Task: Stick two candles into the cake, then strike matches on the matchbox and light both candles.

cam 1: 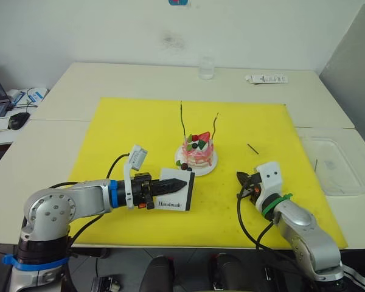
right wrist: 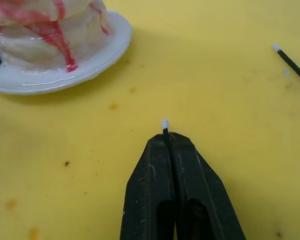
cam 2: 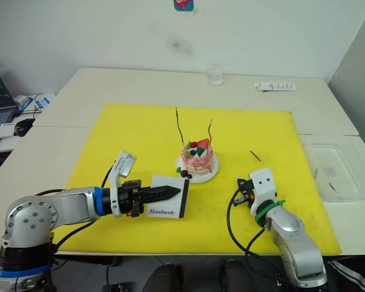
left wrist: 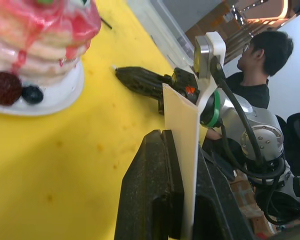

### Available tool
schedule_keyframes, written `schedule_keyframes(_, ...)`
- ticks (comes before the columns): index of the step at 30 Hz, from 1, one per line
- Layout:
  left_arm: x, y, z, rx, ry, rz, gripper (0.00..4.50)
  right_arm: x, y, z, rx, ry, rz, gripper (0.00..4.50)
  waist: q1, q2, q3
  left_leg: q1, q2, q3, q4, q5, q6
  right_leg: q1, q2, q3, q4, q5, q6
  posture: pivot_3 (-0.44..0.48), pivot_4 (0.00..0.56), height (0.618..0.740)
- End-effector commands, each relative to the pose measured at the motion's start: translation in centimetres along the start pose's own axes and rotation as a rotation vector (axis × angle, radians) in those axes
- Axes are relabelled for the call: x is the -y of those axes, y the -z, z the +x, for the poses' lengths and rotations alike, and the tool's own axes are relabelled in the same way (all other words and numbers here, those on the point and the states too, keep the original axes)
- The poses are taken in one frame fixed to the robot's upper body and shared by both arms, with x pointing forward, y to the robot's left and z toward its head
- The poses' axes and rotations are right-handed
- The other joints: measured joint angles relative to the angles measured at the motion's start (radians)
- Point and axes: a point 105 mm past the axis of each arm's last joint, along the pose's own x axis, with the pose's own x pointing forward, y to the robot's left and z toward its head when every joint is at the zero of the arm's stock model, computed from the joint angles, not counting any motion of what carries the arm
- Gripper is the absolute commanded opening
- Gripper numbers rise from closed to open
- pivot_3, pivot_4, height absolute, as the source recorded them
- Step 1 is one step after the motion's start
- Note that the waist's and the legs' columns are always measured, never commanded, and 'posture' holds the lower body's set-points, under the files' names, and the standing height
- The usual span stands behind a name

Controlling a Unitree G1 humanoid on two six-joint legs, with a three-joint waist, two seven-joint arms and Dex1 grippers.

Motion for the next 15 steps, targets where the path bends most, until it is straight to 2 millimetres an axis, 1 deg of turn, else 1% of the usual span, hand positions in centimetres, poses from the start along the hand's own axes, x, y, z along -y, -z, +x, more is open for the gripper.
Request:
schedule_keyframes(1,0.6,-0.9,1.4,0.034,0.025,0.045,0.00,-1.9,-4.2,-0.7,0.106,-0.167,-0.125,0.01,0.001,0.000,0.000,0.000,0.000,0.000,0.000,0.000,0.000,0.000,0.000,0.000,0.000,0.000,0.000,0.000,0.150,0.740)
schedule_keyframes(5,0.3,-1.5,2.7,0.050,0.008,0.070,0.00,-3.6,-6.4,-2.0,0.122,-0.347,-0.272,0.01,0.004,-0.001,0.000,-0.001,0.000,-0.002,0.000,0.000,0.000,0.000,0.002,-0.001,0.000,0.000,0.000,0.000,0.150,0.740)
schedule_keyframes(7,0.3,-1.7,3.1,0.054,0.005,0.075,0.00,-4.2,-6.9,-2.6,0.119,-0.410,-0.327,0.01,0.005,-0.001,0.000,-0.001,0.000,-0.002,0.000,0.000,0.000,0.000,0.004,-0.001,0.000,0.000,0.000,0.000,0.150,0.740)
schedule_keyframes(15,-0.2,-1.9,3.6,0.066,-0.011,0.086,0.00,-4.8,-7.2,-3.0,0.095,-0.494,-0.417,0.01,0.006,-0.001,0.000,-0.002,0.000,-0.003,0.000,0.000,0.000,0.000,0.004,-0.002,-0.001,0.000,0.000,0.000,0.150,0.740)
